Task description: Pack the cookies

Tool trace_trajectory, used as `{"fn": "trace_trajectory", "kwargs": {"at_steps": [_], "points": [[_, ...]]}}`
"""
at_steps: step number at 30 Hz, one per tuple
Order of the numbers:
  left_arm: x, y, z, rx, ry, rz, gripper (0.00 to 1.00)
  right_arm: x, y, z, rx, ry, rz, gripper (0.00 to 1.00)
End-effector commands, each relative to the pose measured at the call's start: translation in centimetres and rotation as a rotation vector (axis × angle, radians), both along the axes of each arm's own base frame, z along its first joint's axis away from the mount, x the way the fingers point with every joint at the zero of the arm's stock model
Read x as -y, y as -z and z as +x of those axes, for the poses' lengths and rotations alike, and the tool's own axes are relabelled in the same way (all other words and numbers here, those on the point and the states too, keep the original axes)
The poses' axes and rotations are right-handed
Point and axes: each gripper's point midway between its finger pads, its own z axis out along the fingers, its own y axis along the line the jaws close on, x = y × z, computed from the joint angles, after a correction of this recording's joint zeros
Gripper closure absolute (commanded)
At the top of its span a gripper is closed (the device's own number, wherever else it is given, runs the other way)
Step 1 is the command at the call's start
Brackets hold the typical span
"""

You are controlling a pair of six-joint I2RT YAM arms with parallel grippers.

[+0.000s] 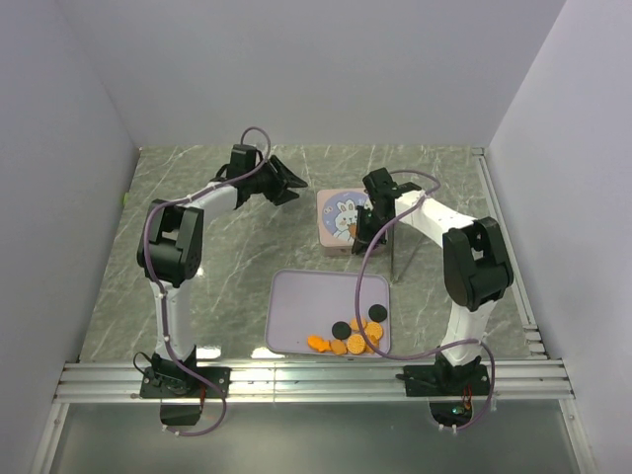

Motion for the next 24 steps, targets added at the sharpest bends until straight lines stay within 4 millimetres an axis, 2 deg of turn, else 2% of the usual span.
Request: {"fn": "trace_trajectory", "kwargs": {"at_steps": [1, 5, 8, 12, 16, 19, 24], "points": [[2.1, -6.9, 0.0, 0.215, 0.094, -0.011, 0.45, 0.6, -0.6, 2.3, 0.056, 0.013, -0.01, 0.8], [4.8, -8.5, -0.4, 0.289, 0.182, -0.012, 0.47, 0.8, -0.5, 2.3, 0.05, 0.014, -0.01, 0.8], [6.5, -8.7, -0.5, 0.316, 0.223, -0.01, 0.51, 0.9, -0.3, 2.3, 0.044, 0.011, -0.009, 0.8], [8.0, -8.4, -0.1, 0.318, 0.25, -0.023, 0.68, 0.9, 0.1, 2.2, 0.033, 0.01, -0.006, 0.8], [8.8, -7.9, 0.5, 0.312, 0.256, -0.051, 0.8, 1.0, 0.2, 2.2, 0.026, 0.011, -0.002, 0.8], [9.1, -5.8, 1.0, 0.267, 0.251, -0.058, 0.82, 1.0, 0.3, 2.2, 0.02, 0.014, 0.003, 0.8], [9.4, -0.1, 1.5, 0.154, 0.248, -0.026, 0.84, 1.1, 0.4, 2.4, 0.014, 0.013, 0.004, 0.81]]}}
